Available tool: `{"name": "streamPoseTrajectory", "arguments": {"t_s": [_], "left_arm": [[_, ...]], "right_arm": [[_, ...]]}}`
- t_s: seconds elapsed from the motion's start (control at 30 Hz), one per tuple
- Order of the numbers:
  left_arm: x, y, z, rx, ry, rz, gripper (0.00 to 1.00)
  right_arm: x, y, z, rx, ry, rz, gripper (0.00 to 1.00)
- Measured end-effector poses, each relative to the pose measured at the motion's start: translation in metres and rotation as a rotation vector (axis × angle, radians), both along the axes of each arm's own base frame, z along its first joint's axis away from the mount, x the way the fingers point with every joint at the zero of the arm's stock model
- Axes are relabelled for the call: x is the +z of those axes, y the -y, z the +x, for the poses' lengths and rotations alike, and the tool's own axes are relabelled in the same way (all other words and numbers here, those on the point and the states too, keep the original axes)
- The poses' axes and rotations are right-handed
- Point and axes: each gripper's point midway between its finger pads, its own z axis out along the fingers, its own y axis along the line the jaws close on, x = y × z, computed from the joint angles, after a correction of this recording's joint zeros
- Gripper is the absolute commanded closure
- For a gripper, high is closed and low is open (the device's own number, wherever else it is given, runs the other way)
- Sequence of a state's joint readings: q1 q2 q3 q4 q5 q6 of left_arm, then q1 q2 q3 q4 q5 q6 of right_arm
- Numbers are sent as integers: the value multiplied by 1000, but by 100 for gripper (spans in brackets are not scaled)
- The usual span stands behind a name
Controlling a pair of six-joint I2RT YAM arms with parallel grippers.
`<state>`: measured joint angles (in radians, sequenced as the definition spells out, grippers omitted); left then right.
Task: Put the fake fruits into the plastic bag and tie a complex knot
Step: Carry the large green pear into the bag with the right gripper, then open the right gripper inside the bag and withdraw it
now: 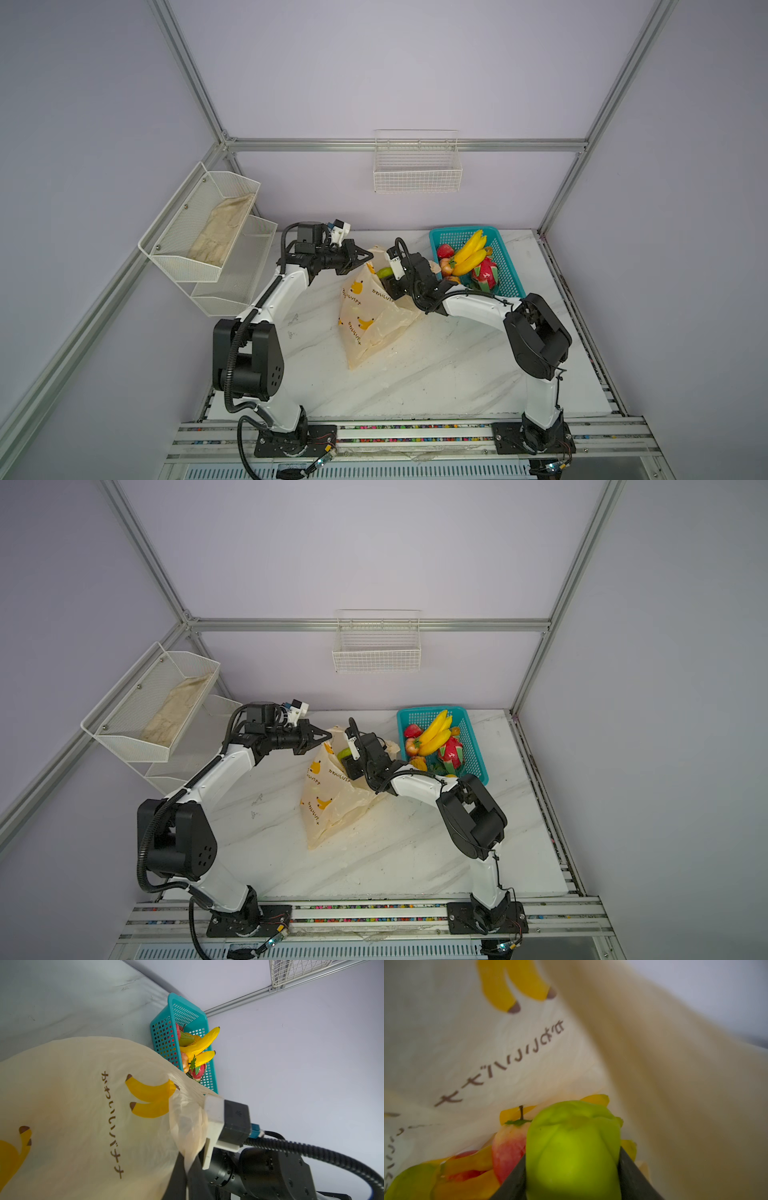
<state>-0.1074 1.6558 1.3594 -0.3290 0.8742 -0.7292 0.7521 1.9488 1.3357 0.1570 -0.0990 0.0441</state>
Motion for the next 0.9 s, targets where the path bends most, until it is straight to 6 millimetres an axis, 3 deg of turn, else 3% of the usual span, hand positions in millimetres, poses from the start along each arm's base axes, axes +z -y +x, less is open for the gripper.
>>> {"name": "streamPoseTrajectory", "arguments": {"t_s": [0.13, 0.23, 0.43, 0.67, 0.77, 0.9], "left_arm": [[0, 0, 0, 0, 0, 0, 100], [0, 0, 0, 0, 0, 0, 100], [0, 0, 0, 0, 0, 0, 100], [0, 0, 0, 1, 0, 1, 100], [0, 0, 0, 1, 0, 1, 100], [0, 0, 0, 2, 0, 1, 100]], "right_arm": [[-8, -1, -17, 67, -63, 52, 22], [2, 11, -22, 81, -75, 87, 19], [61, 34, -33, 105, 12, 155, 19], [129, 66, -86, 216, 215, 169, 19], [161, 86, -108, 227, 331, 176, 14], [194, 115, -107, 100, 465, 151, 9]]}}
